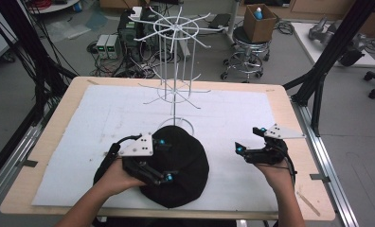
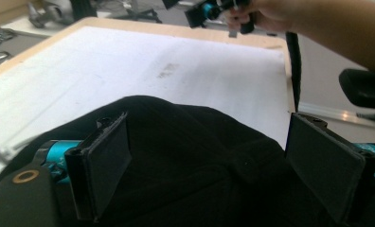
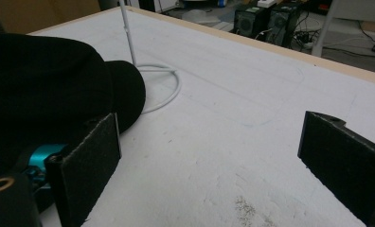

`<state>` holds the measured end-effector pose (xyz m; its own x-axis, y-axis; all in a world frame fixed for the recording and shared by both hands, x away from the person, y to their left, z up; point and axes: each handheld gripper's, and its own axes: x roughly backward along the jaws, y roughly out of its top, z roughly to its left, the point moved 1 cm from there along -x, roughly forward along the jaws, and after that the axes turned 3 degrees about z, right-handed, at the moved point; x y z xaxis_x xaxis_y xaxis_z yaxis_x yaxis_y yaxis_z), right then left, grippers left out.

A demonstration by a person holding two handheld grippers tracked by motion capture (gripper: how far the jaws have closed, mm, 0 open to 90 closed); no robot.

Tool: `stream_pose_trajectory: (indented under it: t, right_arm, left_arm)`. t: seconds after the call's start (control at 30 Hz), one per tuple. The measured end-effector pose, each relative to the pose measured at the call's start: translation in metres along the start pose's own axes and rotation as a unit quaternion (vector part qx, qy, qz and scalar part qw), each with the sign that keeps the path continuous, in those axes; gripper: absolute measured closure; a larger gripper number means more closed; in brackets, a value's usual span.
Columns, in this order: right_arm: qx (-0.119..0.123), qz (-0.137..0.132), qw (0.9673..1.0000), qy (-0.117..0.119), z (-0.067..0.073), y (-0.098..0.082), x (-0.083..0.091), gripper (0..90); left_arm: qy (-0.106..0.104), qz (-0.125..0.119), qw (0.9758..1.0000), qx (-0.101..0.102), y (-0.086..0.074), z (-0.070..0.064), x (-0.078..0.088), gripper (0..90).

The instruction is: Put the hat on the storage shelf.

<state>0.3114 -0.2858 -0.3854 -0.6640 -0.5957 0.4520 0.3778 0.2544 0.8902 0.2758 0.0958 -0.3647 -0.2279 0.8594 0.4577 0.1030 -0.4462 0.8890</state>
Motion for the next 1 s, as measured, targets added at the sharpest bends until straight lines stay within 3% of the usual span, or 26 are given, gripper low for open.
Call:
stream_pose_trajectory:
  t: [0.07,0.1,0.13,0.17,0.23,0.37,0.57,0.67,0.9,1.0]
  right_arm:
    - [-0.001,0.0,1.0,0.003,0.0,-0.001,0.0,5.9]
    - [-0.001,0.0,1.0,0.004,0.0,-0.001,0.0,5.9]
    - [-0.001,0.001,1.0,0.003,-0.001,-0.001,0.0,5.9]
    - [-0.001,0.001,1.0,0.003,-0.001,-0.001,0.0,5.9]
    - [-0.002,0.001,1.0,0.002,-0.002,-0.002,-0.001,5.9]
    - [-0.002,0.005,1.0,0.003,-0.001,-0.003,-0.003,5.9]
    - [-0.008,0.003,0.9999,0.013,-0.001,-0.002,-0.004,5.9]
    - [-0.011,0.003,0.9999,0.012,-0.001,-0.003,-0.003,5.9]
    - [-0.011,0.005,0.9999,0.012,-0.001,-0.003,-0.004,5.9]
    - [-0.011,0.004,0.9999,0.012,-0.002,-0.004,-0.004,5.9]
  left_arm:
    - [-0.008,0.033,0.9993,-0.014,-0.004,-0.002,-0.008,15.6]
    - [-0.008,0.033,0.9993,-0.014,-0.004,-0.002,-0.008,15.6]
    - [-0.007,0.047,0.9984,-0.03,-0.006,-0.005,-0.012,15.6]
    - [-0.007,0.047,0.9984,-0.03,-0.006,-0.005,-0.012,15.6]
    - [0.004,0.061,0.9969,-0.05,-0.008,-0.008,-0.017,15.7]
    - [0.01,0.073,0.9959,-0.053,-0.01,-0.008,-0.02,16.2]
    - [0.004,0.093,0.9942,-0.054,-0.013,-0.008,-0.025,24.2]
    - [0.0,0.098,0.994,-0.05,-0.014,-0.007,-0.025,29.6]
    - [0.005,0.097,0.9945,-0.041,-0.024,-0.002,-0.029,62.3]
    - [0.006,0.095,0.9946,-0.042,-0.024,-0.002,-0.028,65.0]
